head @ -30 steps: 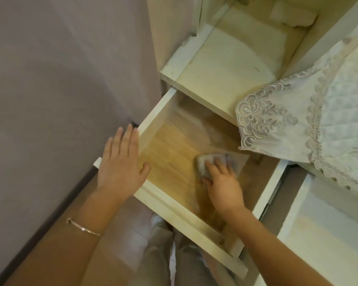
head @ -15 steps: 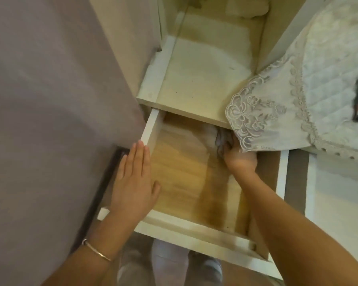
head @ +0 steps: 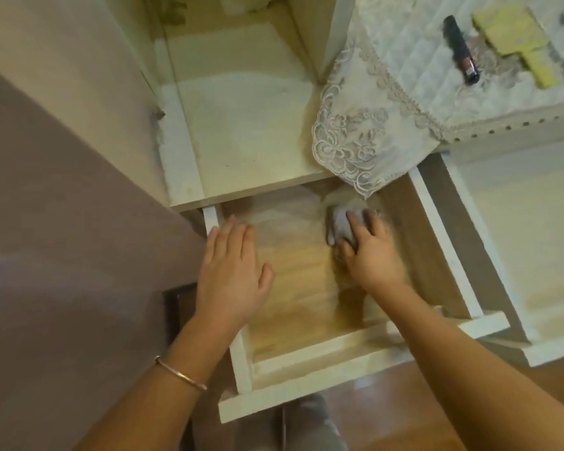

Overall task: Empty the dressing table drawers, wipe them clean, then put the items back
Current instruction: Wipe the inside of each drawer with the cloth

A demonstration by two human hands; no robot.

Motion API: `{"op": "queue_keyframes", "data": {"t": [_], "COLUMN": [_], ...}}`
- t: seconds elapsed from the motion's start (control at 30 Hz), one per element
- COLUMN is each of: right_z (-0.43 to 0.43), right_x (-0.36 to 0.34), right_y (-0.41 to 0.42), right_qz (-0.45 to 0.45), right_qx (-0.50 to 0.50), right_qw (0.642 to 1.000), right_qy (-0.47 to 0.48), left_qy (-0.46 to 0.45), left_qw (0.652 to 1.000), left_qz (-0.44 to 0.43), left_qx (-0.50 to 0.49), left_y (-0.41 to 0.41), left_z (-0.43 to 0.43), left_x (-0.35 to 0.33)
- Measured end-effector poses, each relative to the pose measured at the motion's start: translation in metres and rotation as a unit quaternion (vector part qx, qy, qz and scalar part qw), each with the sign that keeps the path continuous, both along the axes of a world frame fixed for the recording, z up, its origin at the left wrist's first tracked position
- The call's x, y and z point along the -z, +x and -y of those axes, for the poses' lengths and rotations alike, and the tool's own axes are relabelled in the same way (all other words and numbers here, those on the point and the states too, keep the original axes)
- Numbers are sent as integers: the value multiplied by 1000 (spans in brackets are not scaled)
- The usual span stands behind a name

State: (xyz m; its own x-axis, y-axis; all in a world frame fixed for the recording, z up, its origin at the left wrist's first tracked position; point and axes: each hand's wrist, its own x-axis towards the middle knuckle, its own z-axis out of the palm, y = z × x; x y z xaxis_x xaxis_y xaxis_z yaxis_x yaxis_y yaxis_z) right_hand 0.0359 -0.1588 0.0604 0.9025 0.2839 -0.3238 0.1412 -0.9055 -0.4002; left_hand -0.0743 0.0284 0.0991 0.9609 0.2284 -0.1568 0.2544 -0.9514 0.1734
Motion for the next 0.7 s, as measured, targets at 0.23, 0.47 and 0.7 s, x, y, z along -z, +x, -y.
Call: {"op": "queue_keyframes", "data": {"t": [0.23, 0.47, 0.7], "right_z": [-62, -52, -11], "right_x": [10, 17, 1], "right_y": [36, 20, -37], "right_qz": [46, 69, 31], "right_qx": [111, 63, 234], "right_qw": [993, 995, 971], "right_qy": [-13, -21, -23], "left_qy": [39, 46, 60], "left_qw": [999, 996, 977], "left_qz": [-9, 2, -46], "left_qx": [37, 76, 201], "left_y": [2, -1, 6], "left_z": [-1, -4, -20], "left_x": [5, 5, -2]}}
